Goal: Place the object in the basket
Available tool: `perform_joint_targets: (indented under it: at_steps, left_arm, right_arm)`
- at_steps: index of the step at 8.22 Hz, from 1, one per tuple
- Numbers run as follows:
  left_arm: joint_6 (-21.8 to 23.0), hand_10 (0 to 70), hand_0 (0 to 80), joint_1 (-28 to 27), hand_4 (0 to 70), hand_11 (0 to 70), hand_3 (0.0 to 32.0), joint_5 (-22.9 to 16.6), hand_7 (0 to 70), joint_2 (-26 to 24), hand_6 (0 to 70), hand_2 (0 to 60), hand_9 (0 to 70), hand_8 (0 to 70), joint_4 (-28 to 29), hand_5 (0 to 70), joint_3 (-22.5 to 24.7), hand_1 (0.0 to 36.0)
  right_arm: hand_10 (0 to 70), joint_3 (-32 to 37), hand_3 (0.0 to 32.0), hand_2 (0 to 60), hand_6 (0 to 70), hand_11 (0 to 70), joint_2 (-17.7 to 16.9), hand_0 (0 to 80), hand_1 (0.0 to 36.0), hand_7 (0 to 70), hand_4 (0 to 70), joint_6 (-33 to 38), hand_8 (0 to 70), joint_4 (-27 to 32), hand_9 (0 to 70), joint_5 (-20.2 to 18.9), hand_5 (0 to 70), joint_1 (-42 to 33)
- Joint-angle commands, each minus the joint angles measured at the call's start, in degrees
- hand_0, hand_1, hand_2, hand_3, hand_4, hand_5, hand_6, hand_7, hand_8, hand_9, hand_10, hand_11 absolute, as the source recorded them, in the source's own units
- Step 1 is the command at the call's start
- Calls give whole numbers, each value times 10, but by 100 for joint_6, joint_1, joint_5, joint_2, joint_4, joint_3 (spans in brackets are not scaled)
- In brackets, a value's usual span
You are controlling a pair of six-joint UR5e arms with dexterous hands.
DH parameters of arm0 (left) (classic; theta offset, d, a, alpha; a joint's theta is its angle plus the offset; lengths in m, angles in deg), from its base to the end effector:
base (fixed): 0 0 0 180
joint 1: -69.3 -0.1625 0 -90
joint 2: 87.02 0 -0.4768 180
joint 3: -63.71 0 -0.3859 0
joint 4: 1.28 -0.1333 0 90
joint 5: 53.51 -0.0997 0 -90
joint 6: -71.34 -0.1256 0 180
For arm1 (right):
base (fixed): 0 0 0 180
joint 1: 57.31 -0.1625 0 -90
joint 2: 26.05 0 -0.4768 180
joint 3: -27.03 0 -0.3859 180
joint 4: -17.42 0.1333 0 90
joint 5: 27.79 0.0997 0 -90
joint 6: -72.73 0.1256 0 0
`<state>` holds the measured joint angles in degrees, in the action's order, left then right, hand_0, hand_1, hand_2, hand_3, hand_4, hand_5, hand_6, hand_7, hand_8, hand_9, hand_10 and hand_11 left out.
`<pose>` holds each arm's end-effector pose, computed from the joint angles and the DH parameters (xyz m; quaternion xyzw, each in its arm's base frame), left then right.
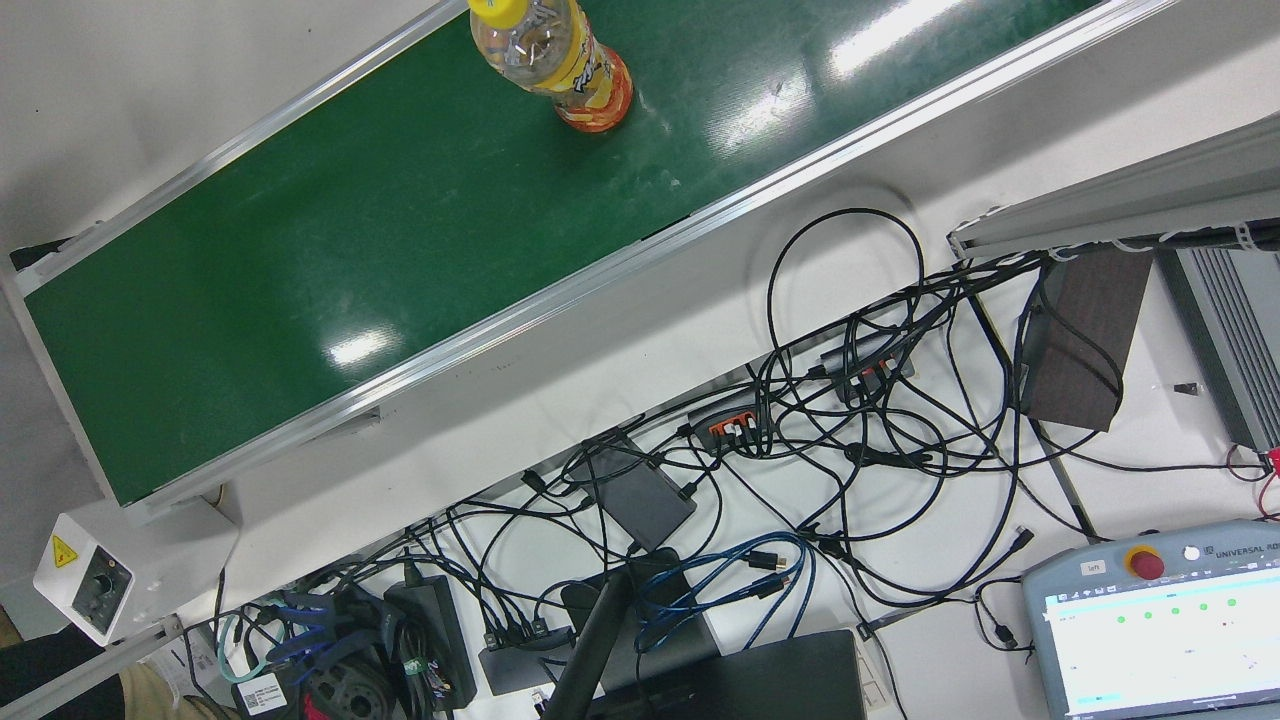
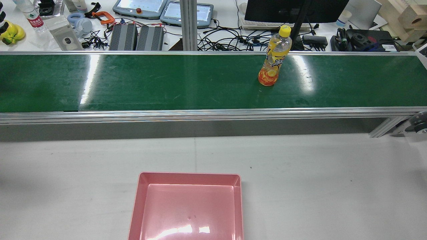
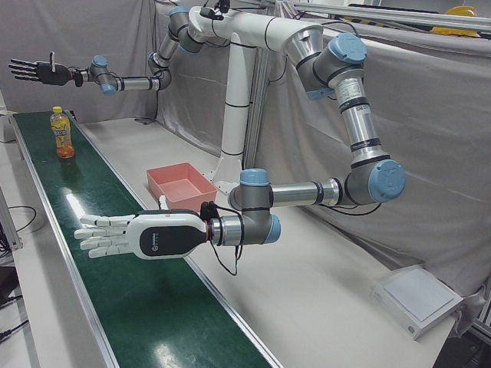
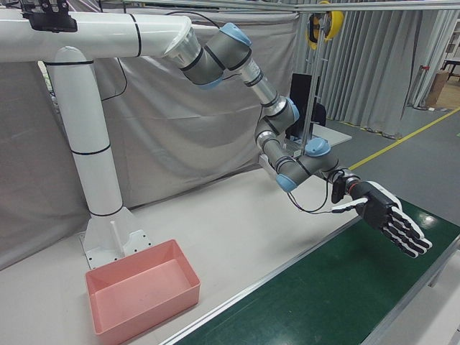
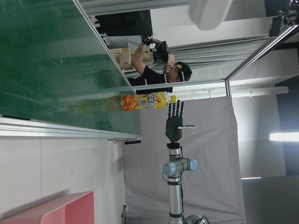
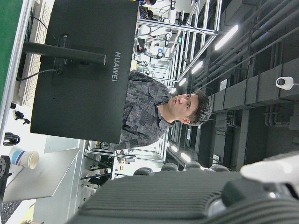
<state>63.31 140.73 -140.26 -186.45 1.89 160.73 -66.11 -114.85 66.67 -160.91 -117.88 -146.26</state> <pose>0.0579 -0.6133 0.5754 -0.0588 0.8150 -0.5659 0.1100 0.1234 -0.5325 0.6960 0.0320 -0.7425 0.6677 0.0421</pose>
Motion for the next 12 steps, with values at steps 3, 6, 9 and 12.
perform_joint_targets:
  at_steps: [3,6,9,12]
  left_arm:
    - [12,0,795,11,0,15,0,0,2,2,0,0,0,0,8,135,27,145]
    - [-14,0,795,3,1,17,0,0,2,2,0,0,0,0,-1,131,27,145]
    - [-5,0,797,2,3,20,0,0,1,2,0,0,0,0,-1,133,27,145]
    - [-5,0,797,2,0,8,0,0,0,2,0,0,0,0,-1,137,27,147]
  right_arm:
    - [0,-11,0,0,0,0,2,0,0,0,0,0,0,0,0,0,0,0]
    - [0,-3,0,0,0,0,2,0,0,0,0,0,0,0,0,0,0,0]
    - [0,-2,0,0,0,0,2,0,0,0,0,0,0,0,0,0,0,0]
    - [0,-2,0,0,0,0,2,0,0,0,0,0,0,0,0,0,0,0]
